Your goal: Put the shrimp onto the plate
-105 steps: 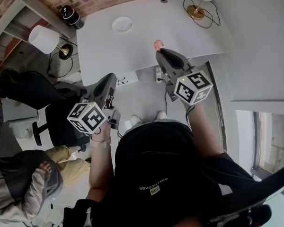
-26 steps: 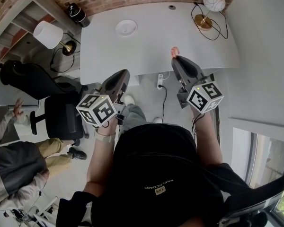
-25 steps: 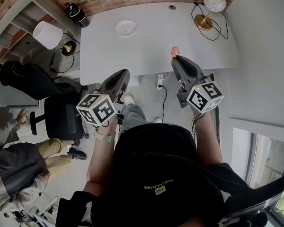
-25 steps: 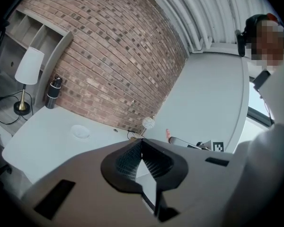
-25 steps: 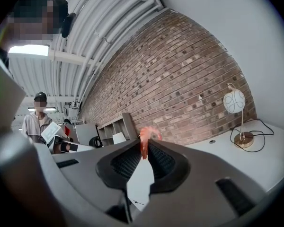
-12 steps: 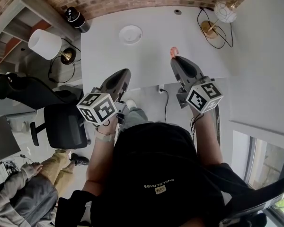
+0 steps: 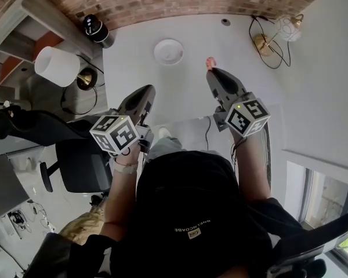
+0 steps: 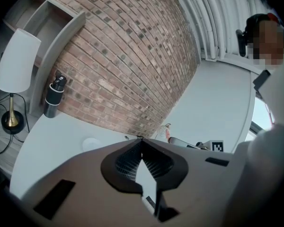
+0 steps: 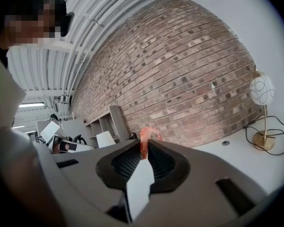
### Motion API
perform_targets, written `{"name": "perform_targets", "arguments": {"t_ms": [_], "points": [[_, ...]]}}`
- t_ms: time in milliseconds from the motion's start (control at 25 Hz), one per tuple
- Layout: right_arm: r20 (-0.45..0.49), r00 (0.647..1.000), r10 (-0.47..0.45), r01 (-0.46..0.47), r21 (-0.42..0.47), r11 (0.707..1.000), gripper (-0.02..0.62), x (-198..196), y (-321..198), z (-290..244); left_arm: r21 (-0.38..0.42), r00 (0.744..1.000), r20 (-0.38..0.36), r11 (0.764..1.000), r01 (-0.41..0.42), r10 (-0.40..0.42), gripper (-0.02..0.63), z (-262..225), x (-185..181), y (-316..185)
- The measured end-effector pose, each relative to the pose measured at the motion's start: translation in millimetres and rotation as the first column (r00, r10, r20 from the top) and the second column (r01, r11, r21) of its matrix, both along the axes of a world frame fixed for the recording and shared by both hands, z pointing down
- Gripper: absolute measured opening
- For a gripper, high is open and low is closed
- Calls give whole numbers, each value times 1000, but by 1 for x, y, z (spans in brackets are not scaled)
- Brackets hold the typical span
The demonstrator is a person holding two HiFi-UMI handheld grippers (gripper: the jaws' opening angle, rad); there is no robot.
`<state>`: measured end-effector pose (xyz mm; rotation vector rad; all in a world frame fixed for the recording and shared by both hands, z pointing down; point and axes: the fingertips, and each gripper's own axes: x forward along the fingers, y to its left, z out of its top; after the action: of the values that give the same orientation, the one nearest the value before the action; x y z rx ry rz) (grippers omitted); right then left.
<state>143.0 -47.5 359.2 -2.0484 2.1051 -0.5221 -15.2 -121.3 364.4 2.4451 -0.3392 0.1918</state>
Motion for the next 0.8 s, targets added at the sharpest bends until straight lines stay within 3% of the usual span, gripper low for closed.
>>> {"name": "perform_targets", "arguments": {"t_ms": [320, 800], "points": [[-23, 1000, 1, -2, -31, 1000, 48, -20, -47, 3, -32, 1000, -17, 999, 19, -20, 3, 7, -26, -51], [-36, 999, -12, 11, -37, 999, 48, -20, -64, -2, -38, 999, -31, 999, 25, -26, 3, 5, -26, -60]]}}
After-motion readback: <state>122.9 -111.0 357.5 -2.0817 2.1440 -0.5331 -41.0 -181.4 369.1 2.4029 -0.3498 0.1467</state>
